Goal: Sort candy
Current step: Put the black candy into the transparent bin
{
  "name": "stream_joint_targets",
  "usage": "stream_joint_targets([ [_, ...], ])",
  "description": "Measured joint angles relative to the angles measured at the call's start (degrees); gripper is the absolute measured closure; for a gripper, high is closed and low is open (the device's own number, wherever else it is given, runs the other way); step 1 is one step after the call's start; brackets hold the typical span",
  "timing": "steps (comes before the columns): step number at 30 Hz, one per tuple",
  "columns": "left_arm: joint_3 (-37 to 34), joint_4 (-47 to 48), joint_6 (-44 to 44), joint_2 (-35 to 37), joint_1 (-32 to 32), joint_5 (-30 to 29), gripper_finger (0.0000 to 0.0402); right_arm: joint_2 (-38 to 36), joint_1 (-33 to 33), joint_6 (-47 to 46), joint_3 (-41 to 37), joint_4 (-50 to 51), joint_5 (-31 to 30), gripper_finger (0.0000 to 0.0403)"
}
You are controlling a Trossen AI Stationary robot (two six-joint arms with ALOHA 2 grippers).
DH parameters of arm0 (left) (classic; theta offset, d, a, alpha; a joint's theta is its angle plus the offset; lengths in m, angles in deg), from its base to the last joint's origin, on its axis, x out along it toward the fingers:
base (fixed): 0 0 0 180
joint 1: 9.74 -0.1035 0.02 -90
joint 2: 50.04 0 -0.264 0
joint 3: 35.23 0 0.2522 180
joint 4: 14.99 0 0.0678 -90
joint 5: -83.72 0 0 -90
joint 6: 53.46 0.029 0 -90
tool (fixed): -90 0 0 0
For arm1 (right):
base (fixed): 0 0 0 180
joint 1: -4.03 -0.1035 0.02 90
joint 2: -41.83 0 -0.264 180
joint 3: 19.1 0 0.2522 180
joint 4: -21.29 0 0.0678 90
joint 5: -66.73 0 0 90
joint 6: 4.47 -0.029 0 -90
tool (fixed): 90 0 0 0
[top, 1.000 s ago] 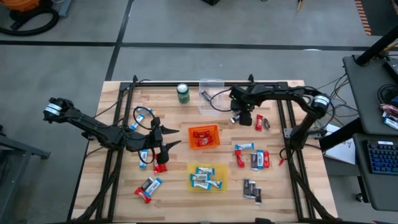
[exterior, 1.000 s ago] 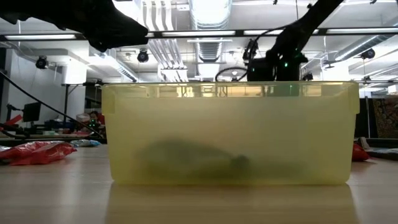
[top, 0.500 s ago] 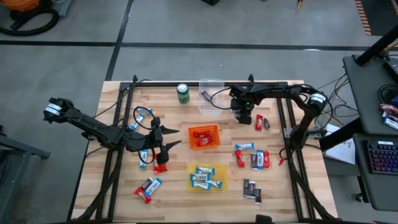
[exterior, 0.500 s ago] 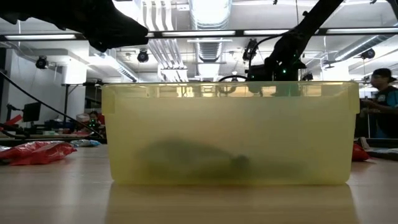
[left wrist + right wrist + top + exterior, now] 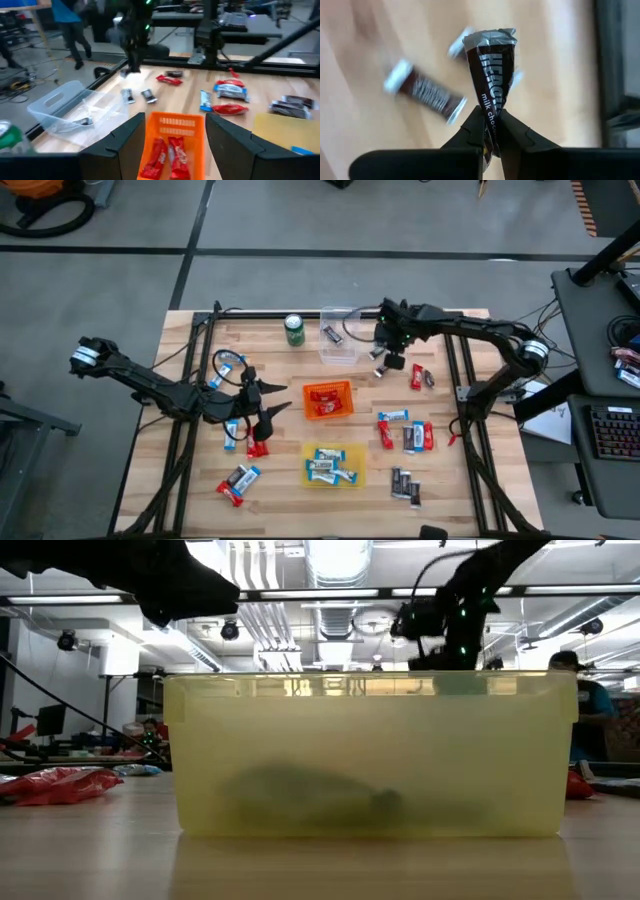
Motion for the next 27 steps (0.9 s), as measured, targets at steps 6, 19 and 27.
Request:
stream_joint_targets([
  [6, 3.1, 1.7, 1.0, 0.0, -1.5, -0.7, 0.0211, -1.8, 0.0, -1.8, 3.3, -9.5, 0.3, 0.0385],
  [19, 14.3, 31.6, -6.9, 0.0, -9.2, -0.6, 0.0211, 11.6, -0.1, 0.2, 9.8, -25.4, 3.0, 0.0385],
  [27, 15.1, 42.0, -11.4, 0.0, -14.9, -0.5, 0.0211, 20.6, -0.1, 2.2, 17.3, -25.4, 3.0, 0.0383],
])
